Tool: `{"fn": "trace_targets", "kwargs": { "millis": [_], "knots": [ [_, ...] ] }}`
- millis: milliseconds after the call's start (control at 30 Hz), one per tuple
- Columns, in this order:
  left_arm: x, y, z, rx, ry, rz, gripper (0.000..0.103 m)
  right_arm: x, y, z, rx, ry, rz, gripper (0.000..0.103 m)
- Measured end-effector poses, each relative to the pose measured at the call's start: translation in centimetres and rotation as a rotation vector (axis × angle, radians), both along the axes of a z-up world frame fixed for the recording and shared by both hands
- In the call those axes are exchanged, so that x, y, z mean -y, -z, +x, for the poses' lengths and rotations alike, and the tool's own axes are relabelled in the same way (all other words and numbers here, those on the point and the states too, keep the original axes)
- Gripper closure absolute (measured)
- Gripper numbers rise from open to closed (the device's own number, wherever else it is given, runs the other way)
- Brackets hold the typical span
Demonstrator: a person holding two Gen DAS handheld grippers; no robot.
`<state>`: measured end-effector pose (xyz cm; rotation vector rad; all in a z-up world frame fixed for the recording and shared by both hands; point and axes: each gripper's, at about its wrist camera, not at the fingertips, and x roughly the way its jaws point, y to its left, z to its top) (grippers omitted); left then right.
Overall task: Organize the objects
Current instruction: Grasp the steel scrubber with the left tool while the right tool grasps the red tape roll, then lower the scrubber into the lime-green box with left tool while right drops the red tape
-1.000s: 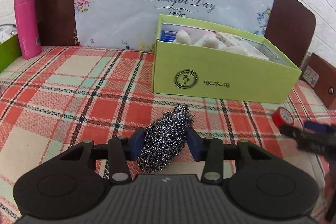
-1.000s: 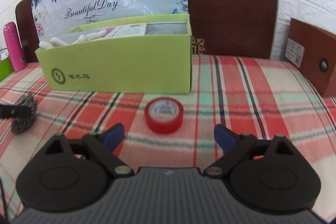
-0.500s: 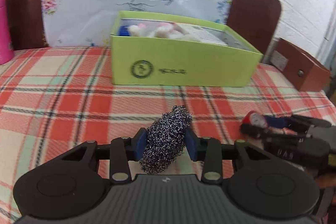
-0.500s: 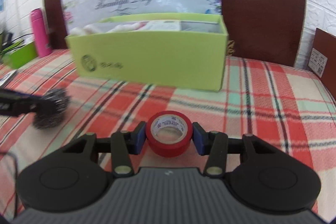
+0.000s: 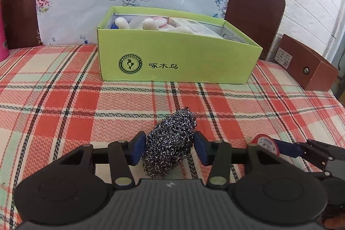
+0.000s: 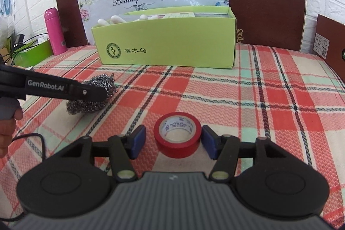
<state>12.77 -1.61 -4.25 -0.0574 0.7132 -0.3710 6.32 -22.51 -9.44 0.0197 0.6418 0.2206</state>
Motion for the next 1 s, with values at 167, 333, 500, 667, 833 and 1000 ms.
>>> {"fn": "trace_targets", "kwargs": {
  "millis": [167, 333, 500, 667, 833, 1000],
  "knots": [
    [0.3, 0.2, 0.0, 0.001, 0.005, 0.005, 0.052, 0.1, 0.1, -0.1, 0.003, 0.005, 0.000, 0.050],
    [0.2, 0.2, 0.0, -0.005, 0.006, 0.007, 0.056, 0.3, 0.0, -0.1, 0.002, 0.010, -0.004, 0.057],
    [0.0, -1.3, -0.6, 0.009, 0.023, -0.050, 0.059, 0.2, -0.8, -0.4, 0.020, -0.005, 0.004, 0.057],
    [0.6, -4.2, -0.8, 0.081, 0.058, -0.094, 0.059, 0.5, -3.7, -0.2, 0.113, -0.012, 0.010, 0.057],
    [1.5, -6.9, 0.1, 0.137, 0.087, -0.127, 0.059, 1.3, -6.9, 1.1, 0.214, -0.011, 0.003, 0.057],
    [2.5, -9.1, 2.1, 0.170, 0.093, -0.172, 0.059, 1.8, -9.0, 3.3, 0.284, -0.009, -0.021, 0.057]
  ]
}}
